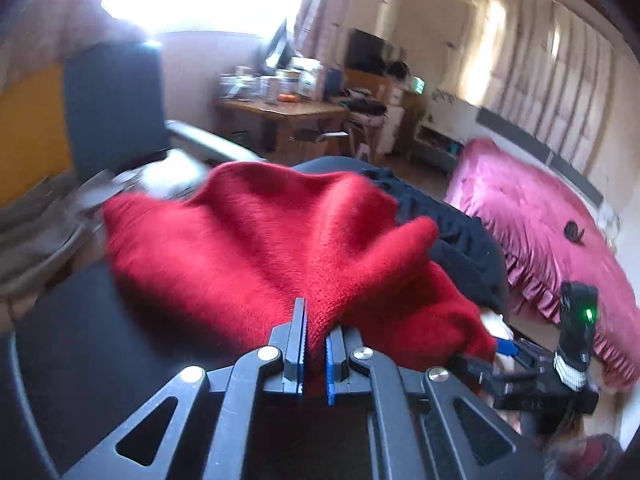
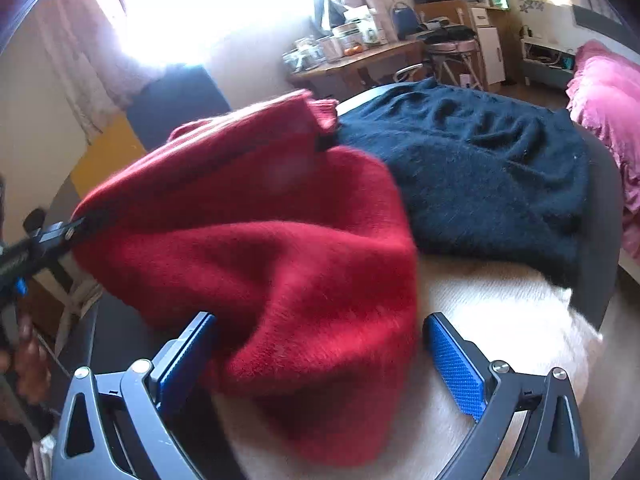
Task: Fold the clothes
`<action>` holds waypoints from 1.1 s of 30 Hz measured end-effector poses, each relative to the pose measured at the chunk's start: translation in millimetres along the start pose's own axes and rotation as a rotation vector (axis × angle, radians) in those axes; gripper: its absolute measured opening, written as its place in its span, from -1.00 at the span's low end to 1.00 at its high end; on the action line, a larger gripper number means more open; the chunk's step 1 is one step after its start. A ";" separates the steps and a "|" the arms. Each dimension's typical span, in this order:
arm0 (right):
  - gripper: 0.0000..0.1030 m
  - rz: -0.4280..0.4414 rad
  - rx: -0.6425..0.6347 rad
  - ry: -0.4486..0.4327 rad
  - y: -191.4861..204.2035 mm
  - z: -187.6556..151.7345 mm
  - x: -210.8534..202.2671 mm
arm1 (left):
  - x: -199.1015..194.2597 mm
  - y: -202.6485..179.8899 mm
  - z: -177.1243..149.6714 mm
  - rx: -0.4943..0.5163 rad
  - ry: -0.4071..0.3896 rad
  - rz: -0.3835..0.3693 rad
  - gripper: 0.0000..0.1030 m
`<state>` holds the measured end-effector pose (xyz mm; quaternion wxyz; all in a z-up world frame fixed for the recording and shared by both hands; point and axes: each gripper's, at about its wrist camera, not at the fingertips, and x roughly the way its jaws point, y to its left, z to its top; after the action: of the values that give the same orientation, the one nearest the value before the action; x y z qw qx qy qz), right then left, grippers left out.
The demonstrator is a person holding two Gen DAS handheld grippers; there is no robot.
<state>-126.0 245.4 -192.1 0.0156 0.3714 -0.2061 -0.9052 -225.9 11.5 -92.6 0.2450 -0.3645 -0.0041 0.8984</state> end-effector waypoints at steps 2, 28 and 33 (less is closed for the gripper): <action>1.00 0.026 -0.017 0.020 11.1 -8.6 -6.1 | -31.0 15.8 -28.1 -0.057 -0.004 0.020 -0.89; 0.63 0.306 -0.015 0.303 129.4 -91.0 6.7 | -229.5 77.0 -285.7 -0.448 0.074 0.242 -0.68; -0.03 0.224 -0.121 0.322 146.2 -87.2 11.1 | -216.6 71.5 -279.2 -0.439 0.124 0.292 -0.68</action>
<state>-93.1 78.2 -199.0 0.1711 0.4844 -0.1862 -0.8375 59.3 -195.2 -169.6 0.0279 -0.4601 -0.1313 0.8777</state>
